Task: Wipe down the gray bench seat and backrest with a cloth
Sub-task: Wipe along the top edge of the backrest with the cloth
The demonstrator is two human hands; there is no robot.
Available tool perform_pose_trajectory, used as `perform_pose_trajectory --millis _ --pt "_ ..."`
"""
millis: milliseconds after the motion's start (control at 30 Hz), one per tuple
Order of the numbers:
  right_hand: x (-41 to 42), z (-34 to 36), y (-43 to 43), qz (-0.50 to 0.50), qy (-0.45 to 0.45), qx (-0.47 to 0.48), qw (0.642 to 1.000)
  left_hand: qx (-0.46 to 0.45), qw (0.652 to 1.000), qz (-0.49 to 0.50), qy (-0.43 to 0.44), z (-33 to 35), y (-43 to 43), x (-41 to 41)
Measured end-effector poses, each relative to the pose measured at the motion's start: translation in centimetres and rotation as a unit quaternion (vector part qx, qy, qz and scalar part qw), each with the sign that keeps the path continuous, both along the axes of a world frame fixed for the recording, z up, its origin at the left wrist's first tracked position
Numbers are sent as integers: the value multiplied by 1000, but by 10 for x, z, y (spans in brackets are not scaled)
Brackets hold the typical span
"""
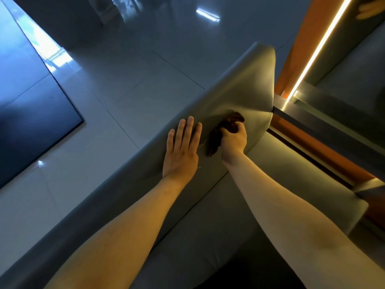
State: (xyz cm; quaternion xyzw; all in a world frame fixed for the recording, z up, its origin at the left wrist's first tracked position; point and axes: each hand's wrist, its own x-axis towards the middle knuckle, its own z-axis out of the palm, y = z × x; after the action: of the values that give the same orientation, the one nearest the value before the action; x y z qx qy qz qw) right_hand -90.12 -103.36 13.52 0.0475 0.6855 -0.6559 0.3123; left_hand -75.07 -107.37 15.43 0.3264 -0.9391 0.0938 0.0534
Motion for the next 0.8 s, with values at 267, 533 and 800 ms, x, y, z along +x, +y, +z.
perform_pose_trajectory --millis 267,533,800 --pt "63 -3 17 114 -34 -27 993 7 1000 7 -13 0 2 -2" --pt "-27 -1 -9 33 12 27 999 -1 1000 -12 16 -1 1 4" --pt "63 -7 18 147 -31 4 989 18 999 16 30 -2 4 -2"
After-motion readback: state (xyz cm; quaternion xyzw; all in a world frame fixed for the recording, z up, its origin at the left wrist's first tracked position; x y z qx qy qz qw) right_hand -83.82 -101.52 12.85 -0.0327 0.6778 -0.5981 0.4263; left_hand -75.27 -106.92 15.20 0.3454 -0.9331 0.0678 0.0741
